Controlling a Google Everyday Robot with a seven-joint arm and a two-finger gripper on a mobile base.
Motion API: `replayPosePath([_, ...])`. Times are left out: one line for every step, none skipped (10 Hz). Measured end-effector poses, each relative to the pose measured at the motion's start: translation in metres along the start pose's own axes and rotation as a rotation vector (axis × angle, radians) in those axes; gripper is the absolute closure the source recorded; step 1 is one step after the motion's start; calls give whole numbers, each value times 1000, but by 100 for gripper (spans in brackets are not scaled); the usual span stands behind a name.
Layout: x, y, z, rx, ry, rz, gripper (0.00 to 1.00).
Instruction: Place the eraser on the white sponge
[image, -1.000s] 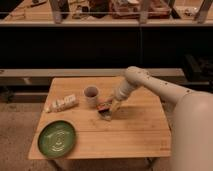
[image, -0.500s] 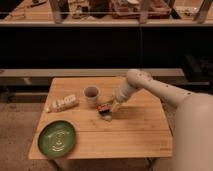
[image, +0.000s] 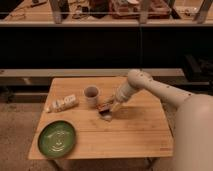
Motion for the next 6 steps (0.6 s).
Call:
replayPosePath([0,0,0,-2,-2,0,20])
replayPosePath([0,0,1,-4,-3,1,20])
replayPosePath([-2,1,1,-6,-5,-1,20])
replayPosePath([-3,1,0,-3,-17,-13,20])
replayPosePath([-5,2,-3,0,-29,-28,20])
replayPosePath([-8,3,-10,1,-45,-48,23])
